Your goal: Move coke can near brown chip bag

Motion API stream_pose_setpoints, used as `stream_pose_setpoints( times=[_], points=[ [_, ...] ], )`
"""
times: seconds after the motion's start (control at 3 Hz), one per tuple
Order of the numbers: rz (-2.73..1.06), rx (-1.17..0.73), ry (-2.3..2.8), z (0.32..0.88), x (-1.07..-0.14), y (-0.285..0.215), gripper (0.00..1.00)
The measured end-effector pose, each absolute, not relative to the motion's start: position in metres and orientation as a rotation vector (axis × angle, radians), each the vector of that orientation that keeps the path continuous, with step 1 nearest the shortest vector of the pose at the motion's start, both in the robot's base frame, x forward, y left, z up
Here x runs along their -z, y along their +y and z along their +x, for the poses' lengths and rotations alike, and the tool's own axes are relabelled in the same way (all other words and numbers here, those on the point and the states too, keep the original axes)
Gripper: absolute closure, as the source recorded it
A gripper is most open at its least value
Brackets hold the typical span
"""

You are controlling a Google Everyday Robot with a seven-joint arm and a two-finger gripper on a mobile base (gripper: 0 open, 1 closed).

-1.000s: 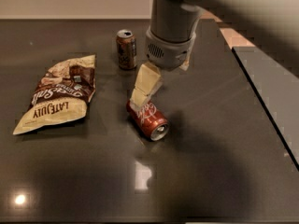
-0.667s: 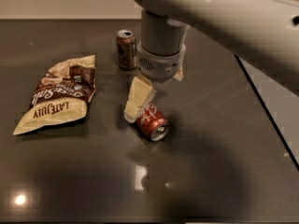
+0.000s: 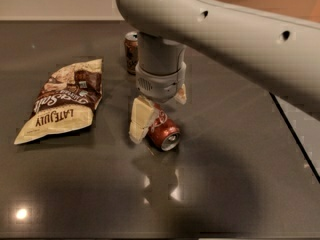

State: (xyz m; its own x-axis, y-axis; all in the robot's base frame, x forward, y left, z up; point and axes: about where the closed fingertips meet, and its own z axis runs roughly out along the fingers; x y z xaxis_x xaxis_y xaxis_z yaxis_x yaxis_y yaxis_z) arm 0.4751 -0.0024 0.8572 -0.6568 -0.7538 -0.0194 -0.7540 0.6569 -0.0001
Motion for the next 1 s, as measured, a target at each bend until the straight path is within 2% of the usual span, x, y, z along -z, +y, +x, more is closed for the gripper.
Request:
stream_pose_setpoints(
  times=[1.0],
  points=[
    [-1.26, 0.032, 2.861, 0.486, -0.858, -0.015, 0.84]
  ],
)
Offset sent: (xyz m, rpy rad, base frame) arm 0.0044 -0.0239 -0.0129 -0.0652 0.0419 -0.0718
